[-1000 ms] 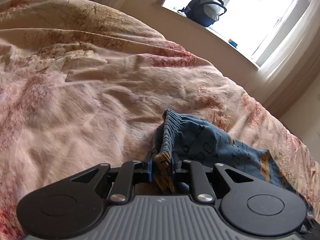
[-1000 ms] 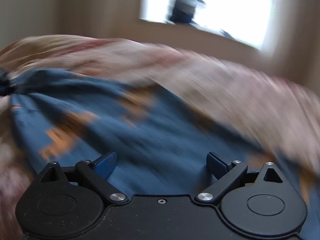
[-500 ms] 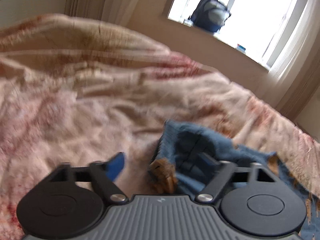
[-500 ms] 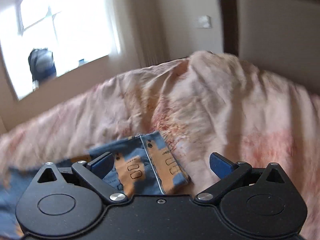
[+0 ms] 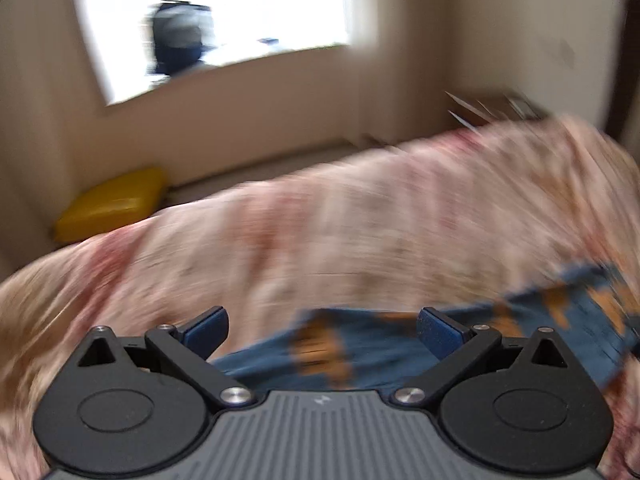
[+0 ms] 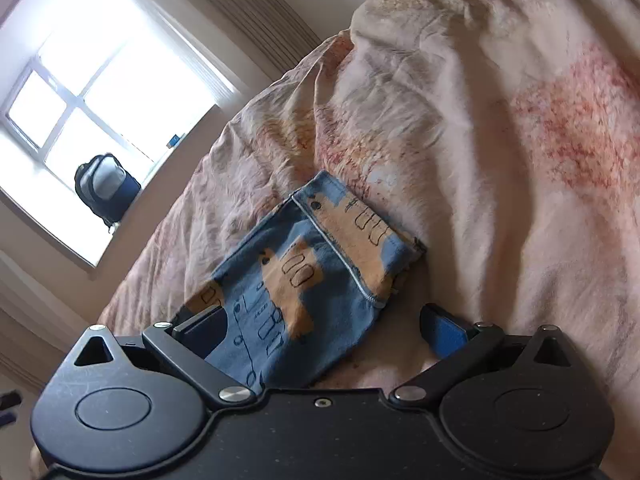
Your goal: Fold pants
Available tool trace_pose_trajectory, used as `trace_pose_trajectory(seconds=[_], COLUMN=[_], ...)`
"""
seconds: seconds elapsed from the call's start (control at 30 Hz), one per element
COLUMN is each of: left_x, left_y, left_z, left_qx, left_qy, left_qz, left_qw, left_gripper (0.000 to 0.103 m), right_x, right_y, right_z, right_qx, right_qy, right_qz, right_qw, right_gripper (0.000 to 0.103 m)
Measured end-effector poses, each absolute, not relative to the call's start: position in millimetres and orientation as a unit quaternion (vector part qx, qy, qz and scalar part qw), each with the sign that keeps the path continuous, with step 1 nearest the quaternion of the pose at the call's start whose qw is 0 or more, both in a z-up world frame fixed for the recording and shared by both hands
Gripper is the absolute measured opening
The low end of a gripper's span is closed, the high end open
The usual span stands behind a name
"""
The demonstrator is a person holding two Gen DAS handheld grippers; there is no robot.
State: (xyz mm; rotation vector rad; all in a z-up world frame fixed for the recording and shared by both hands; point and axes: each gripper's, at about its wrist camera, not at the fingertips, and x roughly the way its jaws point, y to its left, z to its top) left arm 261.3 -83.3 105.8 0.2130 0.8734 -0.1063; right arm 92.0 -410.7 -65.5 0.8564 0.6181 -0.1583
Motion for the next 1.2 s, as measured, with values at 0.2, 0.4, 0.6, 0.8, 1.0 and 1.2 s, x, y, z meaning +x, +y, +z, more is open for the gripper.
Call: trace_pose_trajectory(seconds=[0.2,0.4,0.6,0.8,1.0,1.2], left_x=[299.1,330.5,344.4,340.7,342.4,351.6], left_y=[-230.6,-327.8,-342.3,-328.5,-342.9,-351.9], left_z=[65.1,-0.1,-52.3,-65.5,-56.4,-40.0], left_qx=[0.162,0.175,0.182,0.162,0.179,0.157], left_qy=[0.423,0.409,0.413,0.383,0.387,0.429], left_qz=[-0.220,-0.345,-0.344,-0.359,-0.335,-0.298], left_qw=[0.864,0.827,0.824,0.836,0.840,0.838], left_gripper=[0.103,0.102,0.103,0.103,0.103,0.103], right_x=[90.7,83.4,83.4,88.4,86.7,96.9], right_y=[-420.2,-437.4,-443.4,-456.9,-449.7,-448.8], right_z=[-70.1,-80.1,-86.1,-100.0,-79.7,-80.3], right_qx=[0.443,0.505,0.498,0.512,0.444,0.425], right_qy=[0.280,0.240,0.221,0.234,0.210,0.234], right_qz=[-0.073,-0.071,-0.093,-0.123,-0.148,-0.158], right_qw=[0.849,0.826,0.833,0.817,0.858,0.860], right_gripper=[0.103,0.102,0.082,0.024,0.012,0.013])
